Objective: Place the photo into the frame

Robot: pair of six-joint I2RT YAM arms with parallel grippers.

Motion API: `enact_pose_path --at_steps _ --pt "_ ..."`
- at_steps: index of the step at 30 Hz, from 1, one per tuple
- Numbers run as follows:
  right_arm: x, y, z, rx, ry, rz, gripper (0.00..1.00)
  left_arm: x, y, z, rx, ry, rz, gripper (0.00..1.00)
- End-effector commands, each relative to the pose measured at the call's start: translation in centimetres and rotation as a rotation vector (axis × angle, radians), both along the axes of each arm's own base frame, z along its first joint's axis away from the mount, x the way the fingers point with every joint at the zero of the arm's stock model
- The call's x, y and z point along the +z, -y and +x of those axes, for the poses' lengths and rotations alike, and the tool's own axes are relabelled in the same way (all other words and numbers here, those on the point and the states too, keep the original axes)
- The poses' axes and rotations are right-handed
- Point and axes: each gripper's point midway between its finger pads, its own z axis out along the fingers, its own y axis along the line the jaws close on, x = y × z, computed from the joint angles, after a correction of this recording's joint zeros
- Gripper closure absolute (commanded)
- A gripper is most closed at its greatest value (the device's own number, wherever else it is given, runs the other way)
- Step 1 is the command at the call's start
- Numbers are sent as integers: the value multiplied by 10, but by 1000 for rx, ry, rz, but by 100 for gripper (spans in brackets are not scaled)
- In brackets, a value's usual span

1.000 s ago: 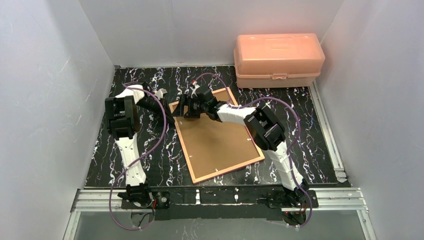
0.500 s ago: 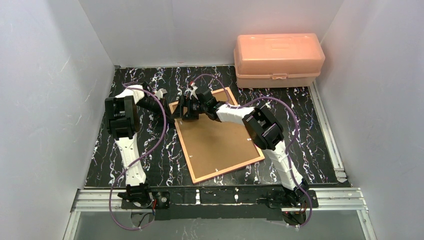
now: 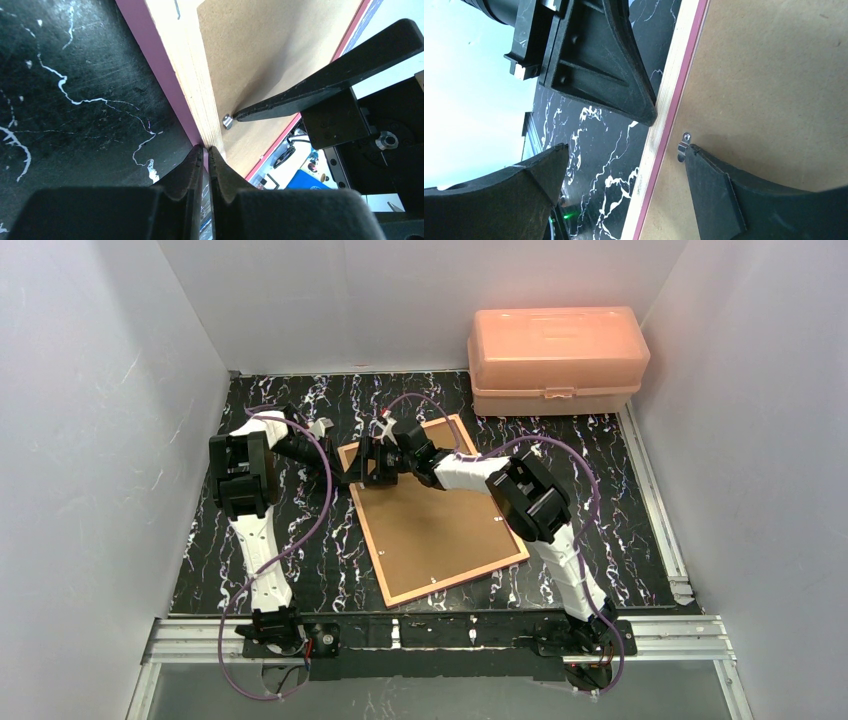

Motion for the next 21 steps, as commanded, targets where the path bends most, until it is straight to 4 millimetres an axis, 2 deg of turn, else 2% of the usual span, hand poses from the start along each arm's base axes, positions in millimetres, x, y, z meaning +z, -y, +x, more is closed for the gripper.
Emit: enact_pose_path --at_steps 1,13,21 --pt "24 -1 -13 24 8 25 6 -7 2 -5 -35 16 40 95" --pt "19 -9 -20 35 -27 44 6 -7 2 -6 -39 18 42 95" --pt "18 -5 -25 23 -40 48 6 -8 1 -7 -40 19 44 95"
